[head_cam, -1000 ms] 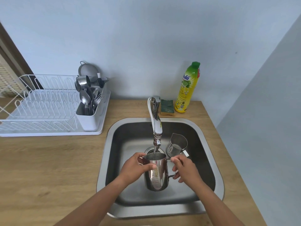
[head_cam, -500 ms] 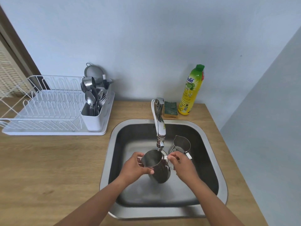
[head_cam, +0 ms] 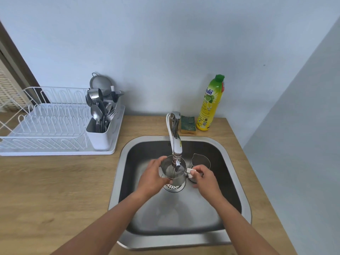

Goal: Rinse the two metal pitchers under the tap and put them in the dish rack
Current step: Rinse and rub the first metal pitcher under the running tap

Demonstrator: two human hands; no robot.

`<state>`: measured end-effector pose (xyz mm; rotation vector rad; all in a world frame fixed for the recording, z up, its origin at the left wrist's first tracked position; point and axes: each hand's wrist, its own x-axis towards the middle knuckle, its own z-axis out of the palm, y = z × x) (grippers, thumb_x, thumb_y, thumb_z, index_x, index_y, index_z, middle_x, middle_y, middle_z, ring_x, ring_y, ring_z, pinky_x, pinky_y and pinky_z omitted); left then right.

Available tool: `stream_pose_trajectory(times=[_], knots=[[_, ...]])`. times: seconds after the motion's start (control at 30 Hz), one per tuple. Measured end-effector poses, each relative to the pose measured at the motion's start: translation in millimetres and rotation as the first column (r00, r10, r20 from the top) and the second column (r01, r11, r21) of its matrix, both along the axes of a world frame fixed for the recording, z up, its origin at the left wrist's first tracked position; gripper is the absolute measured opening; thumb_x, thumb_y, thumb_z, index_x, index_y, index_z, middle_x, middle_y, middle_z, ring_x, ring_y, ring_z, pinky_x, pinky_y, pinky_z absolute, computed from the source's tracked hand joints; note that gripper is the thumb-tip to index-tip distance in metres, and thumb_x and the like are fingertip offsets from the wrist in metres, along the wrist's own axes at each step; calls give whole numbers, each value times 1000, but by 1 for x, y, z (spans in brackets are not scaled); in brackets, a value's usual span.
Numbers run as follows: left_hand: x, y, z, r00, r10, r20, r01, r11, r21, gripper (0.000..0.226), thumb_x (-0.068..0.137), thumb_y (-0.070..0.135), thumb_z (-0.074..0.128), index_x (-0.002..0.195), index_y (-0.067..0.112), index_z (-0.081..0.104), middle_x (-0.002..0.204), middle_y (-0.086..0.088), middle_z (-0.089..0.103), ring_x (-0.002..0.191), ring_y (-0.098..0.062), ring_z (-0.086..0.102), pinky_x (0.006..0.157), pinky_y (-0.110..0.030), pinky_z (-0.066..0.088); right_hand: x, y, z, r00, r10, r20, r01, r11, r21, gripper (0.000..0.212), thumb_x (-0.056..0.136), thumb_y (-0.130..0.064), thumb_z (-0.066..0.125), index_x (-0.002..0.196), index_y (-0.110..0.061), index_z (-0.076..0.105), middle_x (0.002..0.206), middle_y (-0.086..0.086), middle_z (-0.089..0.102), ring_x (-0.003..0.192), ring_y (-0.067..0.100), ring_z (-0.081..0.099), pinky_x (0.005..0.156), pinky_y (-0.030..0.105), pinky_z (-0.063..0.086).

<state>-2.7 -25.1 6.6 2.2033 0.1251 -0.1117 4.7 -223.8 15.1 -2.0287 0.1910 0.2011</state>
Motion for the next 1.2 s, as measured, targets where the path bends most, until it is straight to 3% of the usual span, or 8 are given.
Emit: stream_pose_trajectory(times=[0.13,0.3,0.47,0.6,0.73,0.9,1.1,1.2], knots=[[-6,8,7,999,-44,-24,45,999,13,71,62,26,89,123,37,55,117,20,57,108,-6,56,94,-29,46,-2,1,-9,992,29,-125,-7,984,177,11,96,-10,53,96,-4,62,94,19,66,77,26,65,60,37,60],[-19,-2,0,996,-16,-86,11,998,-60,67,62,24,90,119,33,56,110,17,63,100,-9,59,87,-26,46,1,-7,-15,987,31,-156,-17,996,90,15,97,-11,51,99,-5,64,91,14,65,70,23,63,56,28,59],[-14,3,0,996,-7,-83,3,999,-54,67,60,17,90,112,40,53,103,21,61,102,-10,59,88,-27,47,-5,0,-20,986,38,-165,-16,991,134,11,96,-11,52,91,-9,62,88,12,64,72,20,62,58,29,59],[-16,1,-2,988,-30,-151,21,998,-61,66,60,26,91,115,36,56,106,18,64,98,-8,61,89,-29,50,-7,-7,-19,984,28,-174,-6,992,127,15,97,-11,51,90,-11,64,88,11,66,63,22,61,54,30,57],[-18,-5,-7,989,-11,-149,-1,997,-77,70,60,19,90,121,32,57,108,16,65,98,-8,61,86,-26,47,-9,-3,-24,987,-51,-152,68,991,112,15,95,-10,53,85,-14,63,84,10,64,66,23,58,58,34,56],[-18,1,-9,979,-54,-197,42,997,-63,68,61,21,89,120,33,57,105,15,67,100,-11,64,91,-32,51,-12,-7,-24,979,40,-201,-20,995,101,16,96,-10,52,86,-15,63,86,9,66,66,24,62,55,33,57],[-16,-3,-8,981,-55,-185,38,995,-93,66,65,12,87,121,30,57,101,17,64,91,-3,59,73,-13,42,-12,-5,-23,984,-42,-171,59,993,99,16,94,-9,55,83,-16,64,83,8,64,66,23,59,53,33,56],[-14,0,-11,975,-80,-205,66,995,-77,67,65,14,88,123,27,57,103,14,67,96,-7,62,82,-22,48,-13,-7,-22,981,17,-195,1,995,95,16,95,-10,55,83,-17,63,83,7,65,65,24,61,53,33,57]])
